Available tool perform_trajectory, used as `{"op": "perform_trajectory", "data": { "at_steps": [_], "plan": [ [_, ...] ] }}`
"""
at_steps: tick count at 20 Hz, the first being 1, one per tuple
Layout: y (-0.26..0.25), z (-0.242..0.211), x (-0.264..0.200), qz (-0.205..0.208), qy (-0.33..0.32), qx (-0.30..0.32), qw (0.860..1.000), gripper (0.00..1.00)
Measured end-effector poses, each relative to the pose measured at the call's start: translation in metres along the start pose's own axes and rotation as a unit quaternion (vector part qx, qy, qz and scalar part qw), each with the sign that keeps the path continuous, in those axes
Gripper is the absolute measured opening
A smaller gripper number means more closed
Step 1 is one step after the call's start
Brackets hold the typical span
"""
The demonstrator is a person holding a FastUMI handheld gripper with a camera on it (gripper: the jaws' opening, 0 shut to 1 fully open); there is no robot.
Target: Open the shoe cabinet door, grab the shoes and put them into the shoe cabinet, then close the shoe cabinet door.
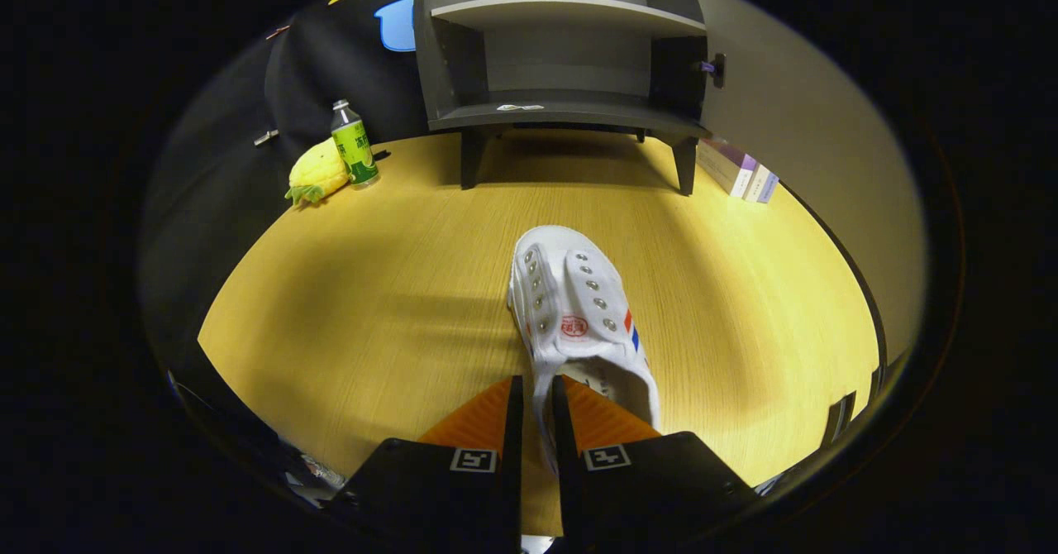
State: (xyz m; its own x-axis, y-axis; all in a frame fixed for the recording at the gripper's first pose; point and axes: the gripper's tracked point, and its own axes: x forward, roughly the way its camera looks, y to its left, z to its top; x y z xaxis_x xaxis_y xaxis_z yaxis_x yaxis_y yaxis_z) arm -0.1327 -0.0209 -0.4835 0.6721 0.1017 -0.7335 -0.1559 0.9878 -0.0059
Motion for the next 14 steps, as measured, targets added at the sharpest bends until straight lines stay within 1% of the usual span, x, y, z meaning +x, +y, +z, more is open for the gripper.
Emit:
{"op": "perform_trajectory", "data": {
  "at_steps": [4, 14],
  "plan": [
    [0.001, 0.006, 0.013, -0.001, -0.018, 0.001, 1.0, 0.24],
    [0.003, 0.021, 0.033, -0.002, -0.047, 0.033, 0.998, 0.24]
  ]
}}
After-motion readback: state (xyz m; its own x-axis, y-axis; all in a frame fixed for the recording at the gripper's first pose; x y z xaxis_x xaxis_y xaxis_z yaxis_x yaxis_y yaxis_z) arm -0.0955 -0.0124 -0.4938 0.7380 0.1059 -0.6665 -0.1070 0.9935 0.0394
